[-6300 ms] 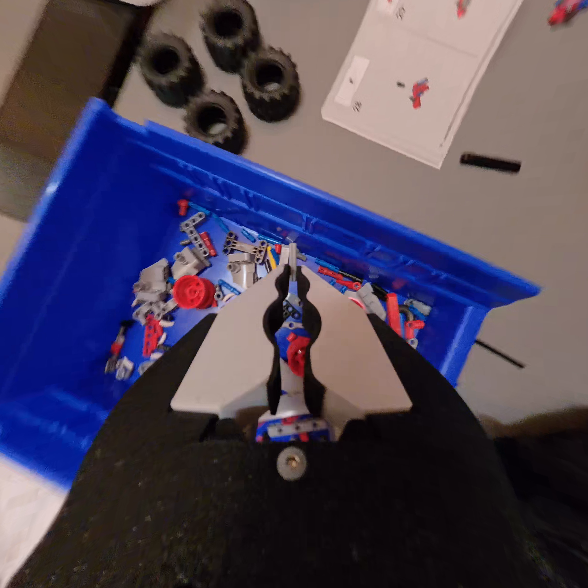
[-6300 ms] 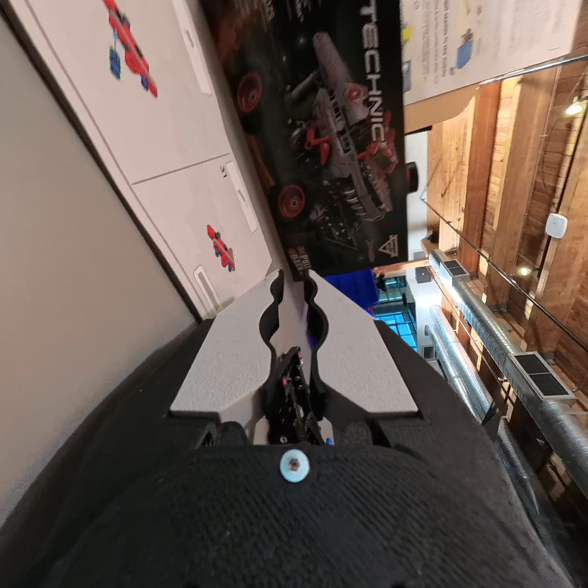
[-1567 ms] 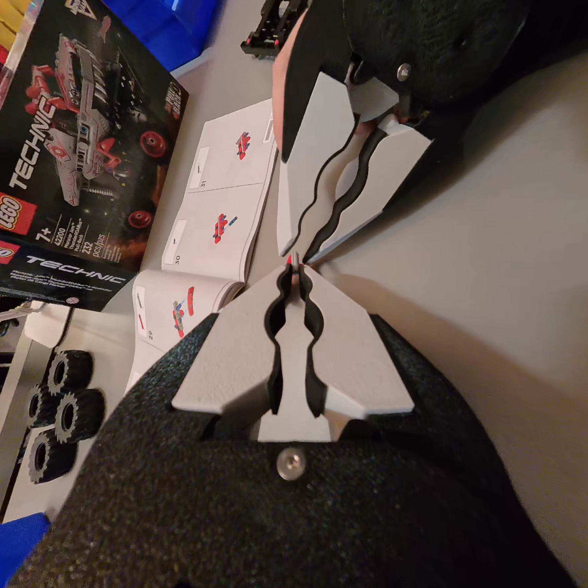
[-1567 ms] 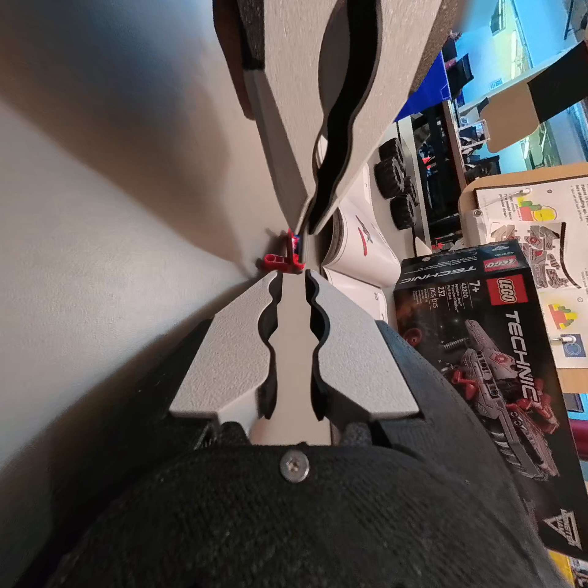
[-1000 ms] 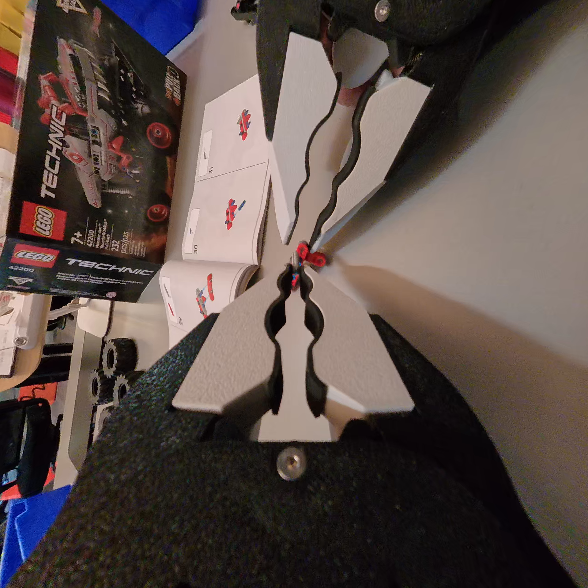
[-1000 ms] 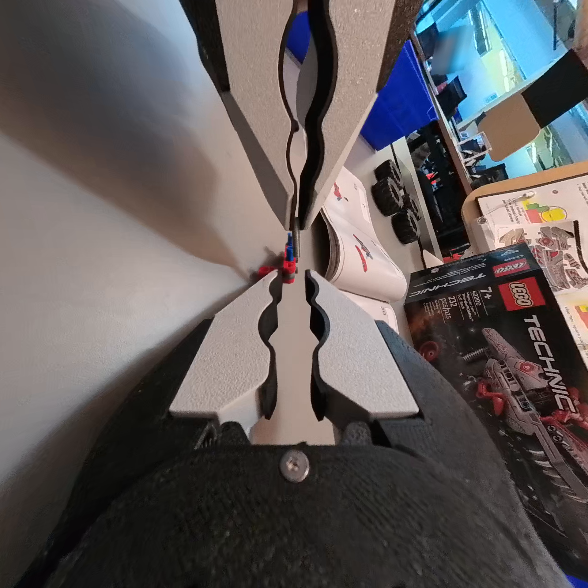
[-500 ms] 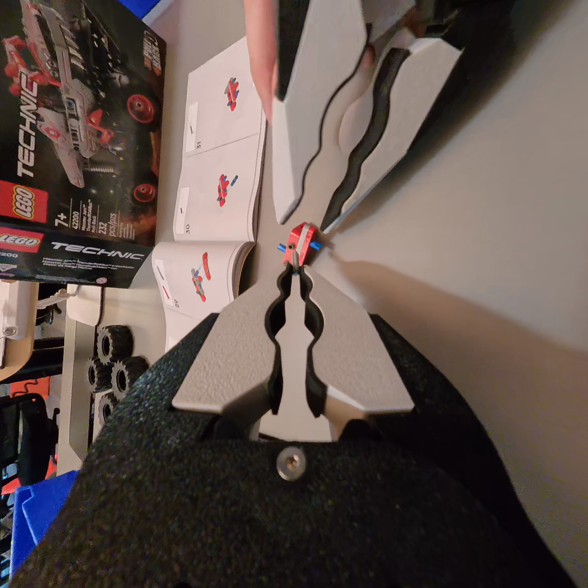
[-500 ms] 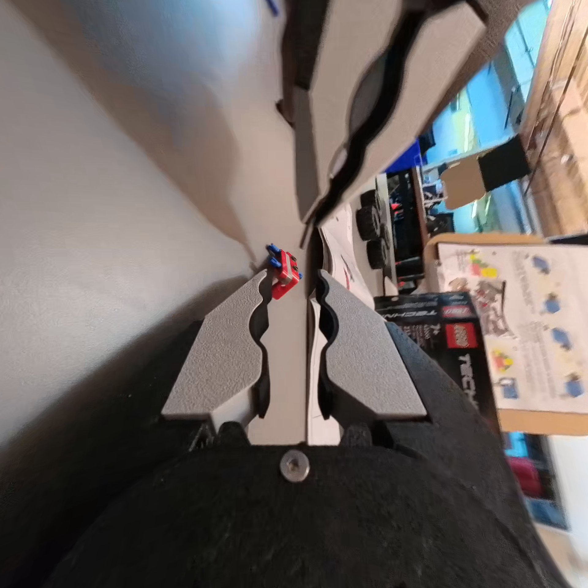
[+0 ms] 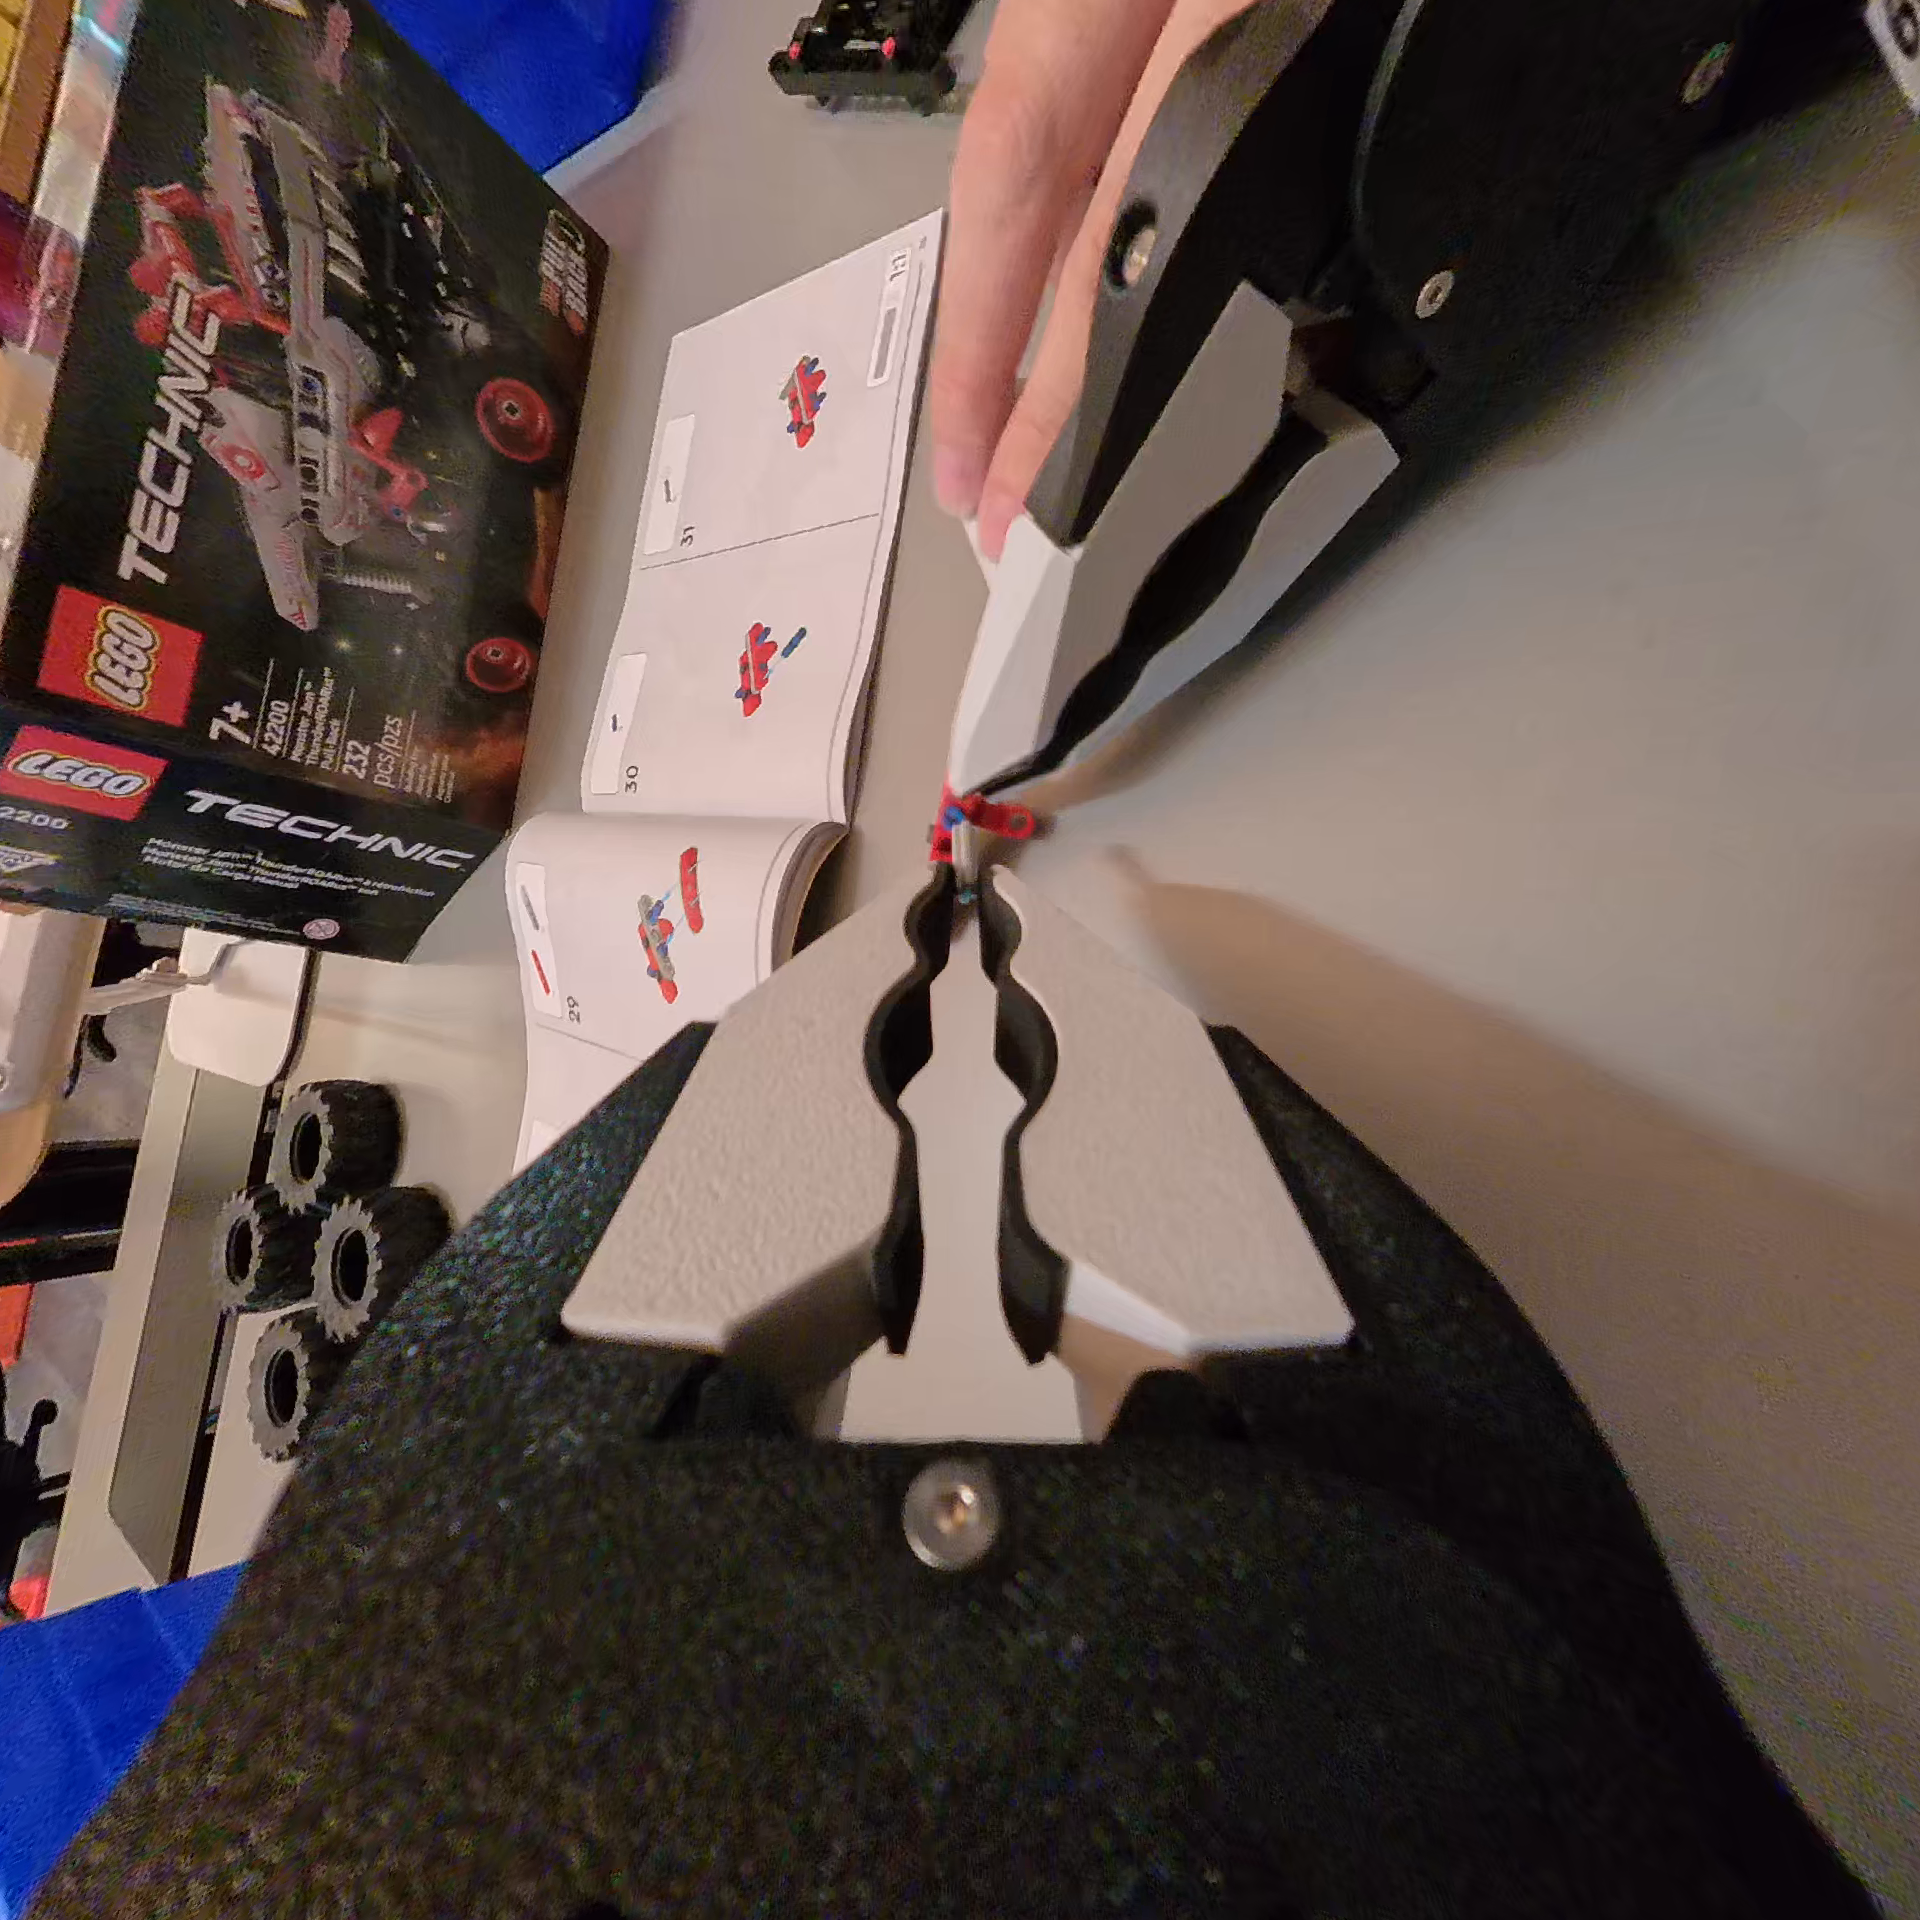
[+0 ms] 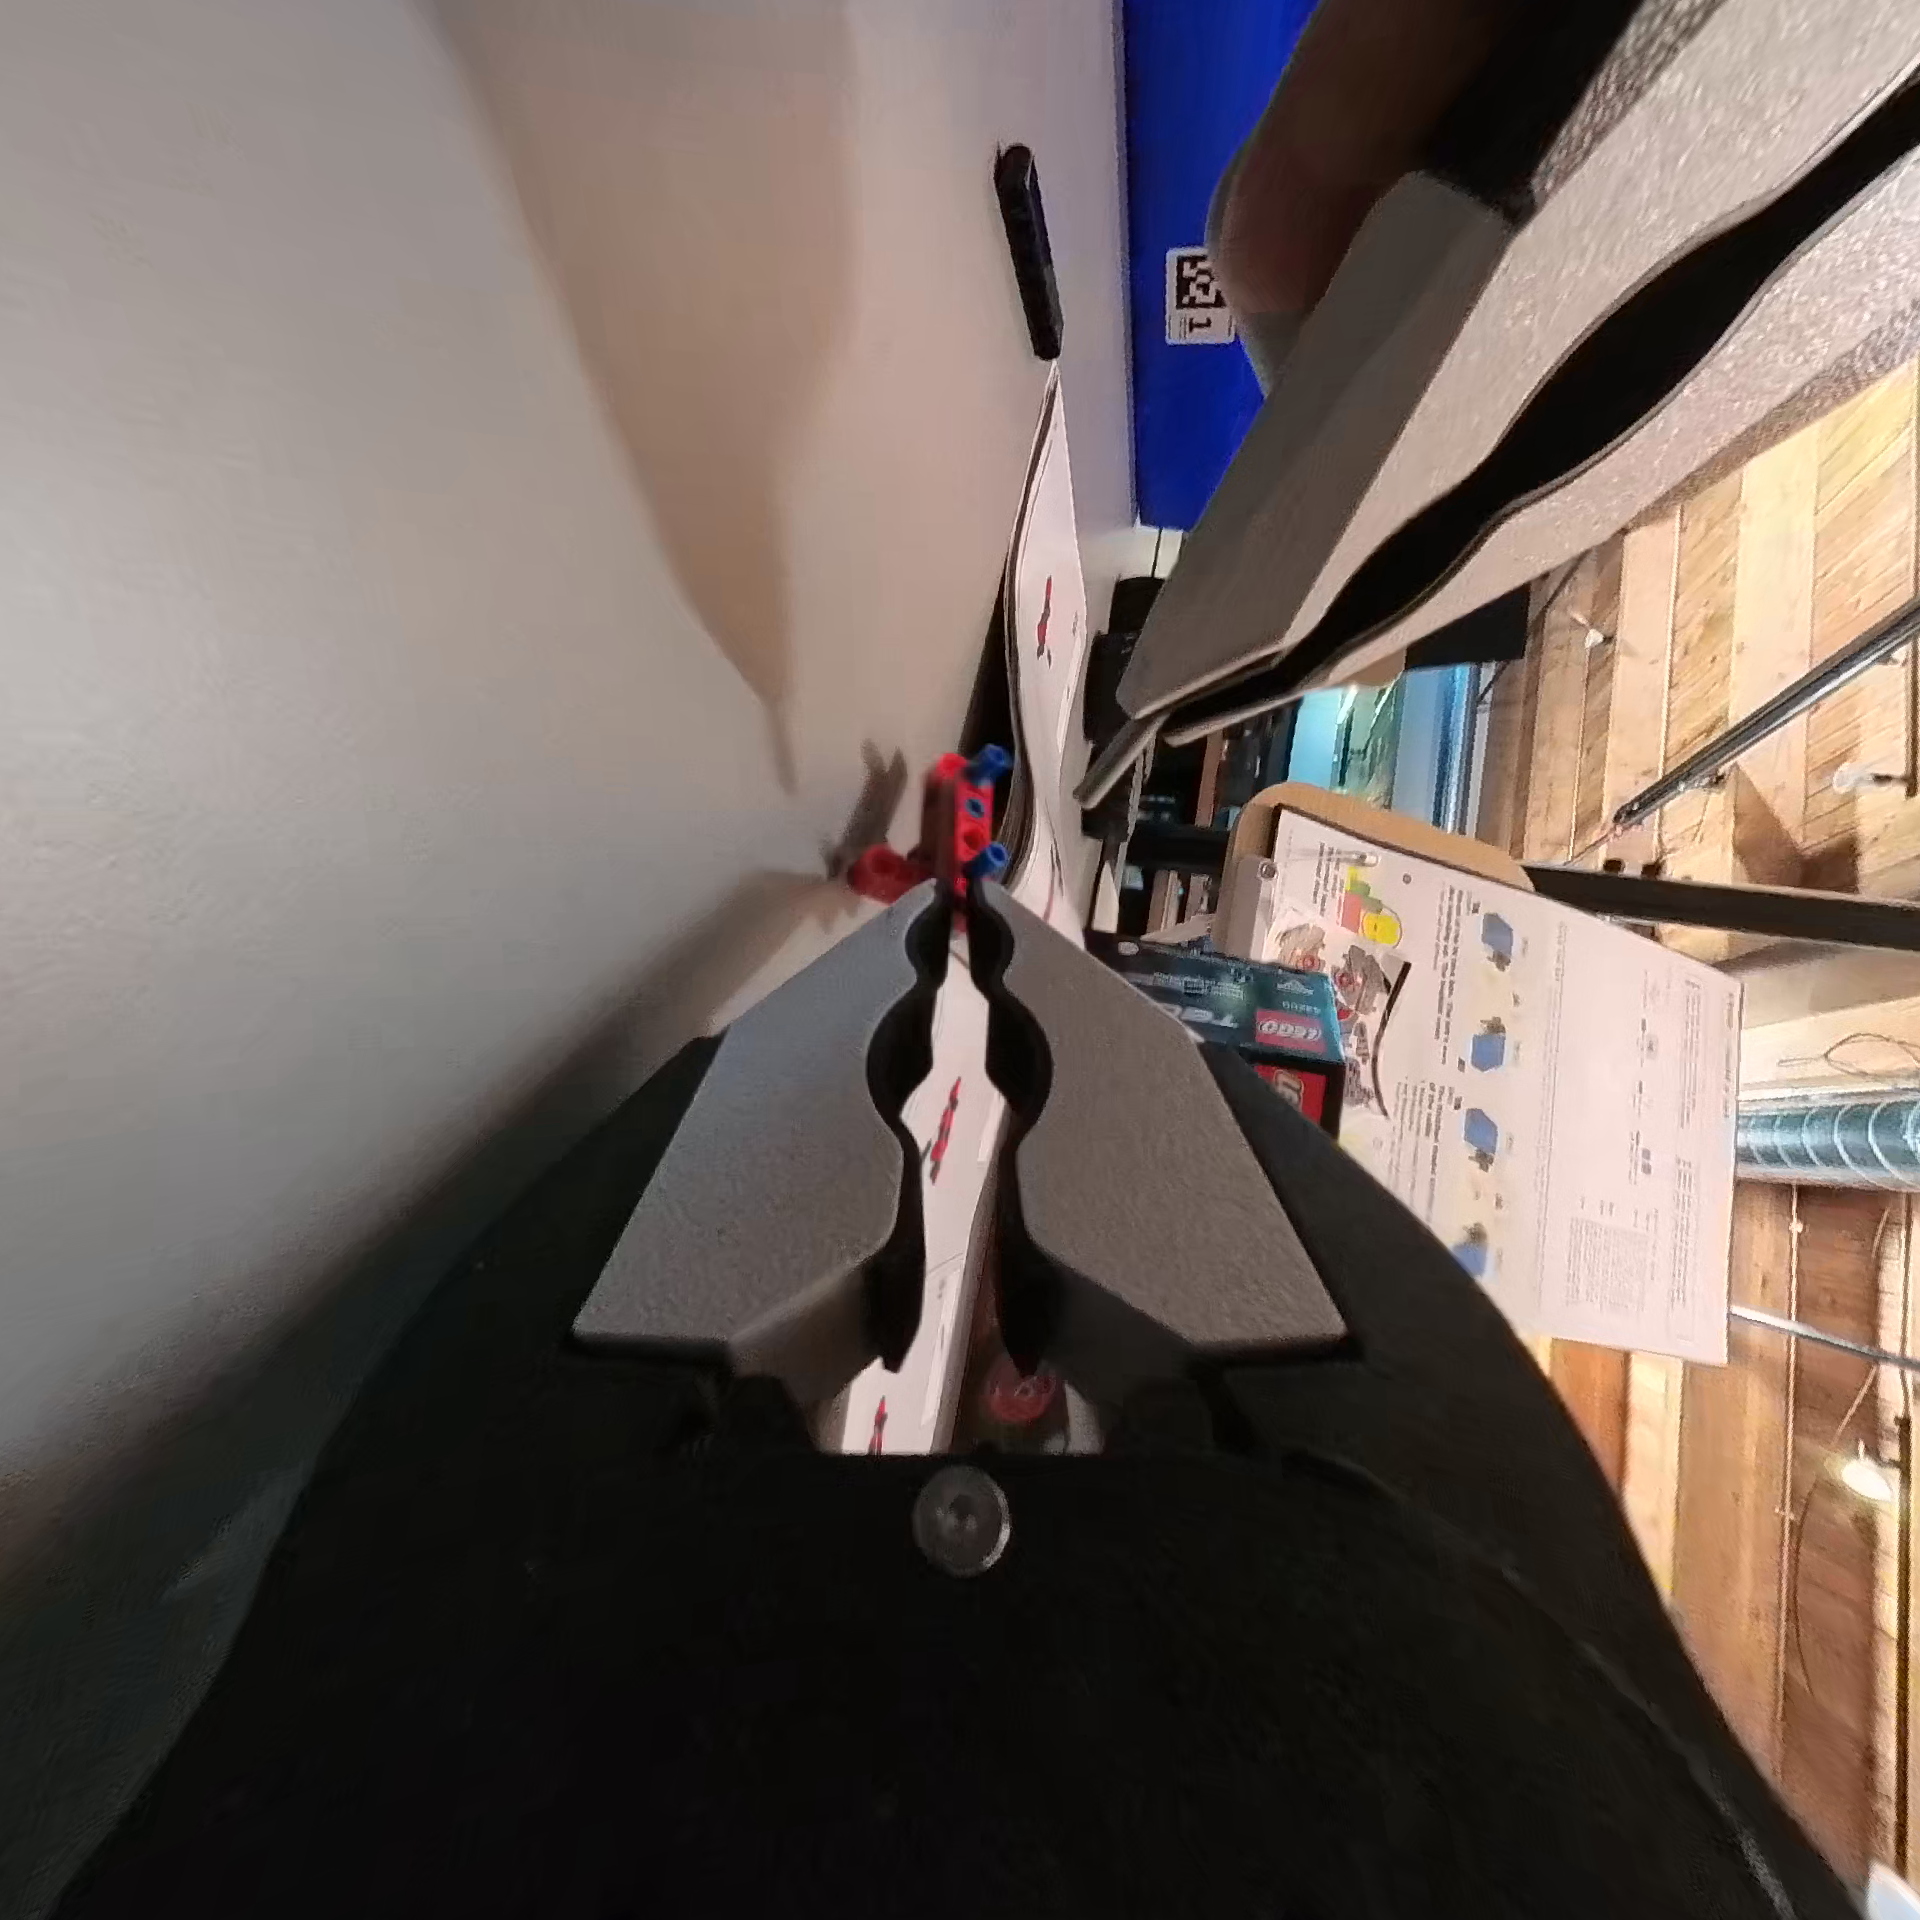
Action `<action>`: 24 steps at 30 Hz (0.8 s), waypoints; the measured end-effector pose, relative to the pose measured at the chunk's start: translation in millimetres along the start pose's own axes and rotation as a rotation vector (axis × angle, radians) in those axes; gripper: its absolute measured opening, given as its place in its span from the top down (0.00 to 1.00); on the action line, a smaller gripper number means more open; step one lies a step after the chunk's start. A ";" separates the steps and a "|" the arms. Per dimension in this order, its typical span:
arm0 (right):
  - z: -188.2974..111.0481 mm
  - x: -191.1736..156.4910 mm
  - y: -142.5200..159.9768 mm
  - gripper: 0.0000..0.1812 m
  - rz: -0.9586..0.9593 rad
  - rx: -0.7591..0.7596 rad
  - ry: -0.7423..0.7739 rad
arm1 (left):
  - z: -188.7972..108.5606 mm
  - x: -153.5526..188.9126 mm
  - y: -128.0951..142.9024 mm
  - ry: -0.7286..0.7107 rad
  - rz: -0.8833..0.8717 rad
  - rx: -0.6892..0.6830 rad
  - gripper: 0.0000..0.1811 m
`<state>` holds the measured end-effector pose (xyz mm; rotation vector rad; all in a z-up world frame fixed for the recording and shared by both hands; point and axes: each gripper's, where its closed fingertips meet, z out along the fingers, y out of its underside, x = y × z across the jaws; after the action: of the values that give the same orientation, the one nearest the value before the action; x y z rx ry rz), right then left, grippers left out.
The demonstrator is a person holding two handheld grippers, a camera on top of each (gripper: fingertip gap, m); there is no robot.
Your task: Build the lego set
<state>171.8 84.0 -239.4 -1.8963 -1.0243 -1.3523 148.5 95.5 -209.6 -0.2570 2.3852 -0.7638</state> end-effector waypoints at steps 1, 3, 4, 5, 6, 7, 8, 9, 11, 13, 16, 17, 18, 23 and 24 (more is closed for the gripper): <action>0.5 2.9 1.7 1.00 0.016 -0.023 0.011 | -1.1 -0.9 0.7 -0.002 -0.004 -0.001 0.99; 1.2 11.1 -0.1 1.00 0.117 -0.032 0.033 | -4.7 -4.2 0.7 -0.013 -0.017 0.013 0.99; 2.8 9.8 -4.8 1.00 0.187 -0.009 0.007 | -6.8 -5.5 0.5 -0.014 -0.029 0.023 0.99; 4.2 8.6 -9.3 1.00 0.231 0.007 -0.013 | -9.0 -6.9 0.4 -0.015 -0.041 0.033 0.99; 5.2 9.3 -12.2 1.00 0.245 0.013 -0.013 | -11.4 -9.2 0.5 -0.024 -0.051 0.041 0.99; 6.3 8.3 -14.5 1.00 0.252 0.014 -0.021 | -13.8 -11.2 1.1 -0.031 -0.060 0.047 0.99; 7.6 5.1 -16.6 1.00 0.265 0.015 -0.042 | -15.9 -12.5 2.3 -0.034 -0.071 0.049 0.99; 8.3 2.5 -18.5 1.00 0.275 0.019 -0.057 | -18.1 -14.1 4.1 -0.041 -0.082 0.049 0.99; 8.2 3.6 -17.5 1.00 0.288 0.009 -0.048 | -22.6 -15.7 7.4 -0.056 -0.102 0.050 0.99; 7.7 3.2 -16.6 1.00 0.331 0.014 -0.053 | -26.1 -13.0 10.9 -0.055 -0.119 0.054 0.99; 5.1 1.9 -11.2 1.00 0.367 0.013 -0.051 | -26.9 -6.1 17.2 -0.035 -0.169 0.075 0.99; 4.1 -0.1 -10.1 1.00 0.374 0.017 -0.060 | -25.9 -3.9 19.1 -0.023 -0.191 0.085 0.99; 3.1 -0.3 -9.6 1.00 0.383 0.024 -0.060 | -24.8 -2.6 20.6 -0.013 -0.209 0.096 0.99; 3.1 0.3 -12.8 1.00 0.394 0.042 -0.061 | -21.5 -3.8 25.1 -0.005 -0.237 0.105 0.99; 2.9 0.4 -13.9 1.00 0.389 0.046 -0.060 | -20.5 -3.5 24.7 -0.003 -0.241 0.110 0.99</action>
<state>161.5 93.8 -239.5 -1.9846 -0.6607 -1.0446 138.9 126.3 -209.0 -0.5057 2.3258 -1.0005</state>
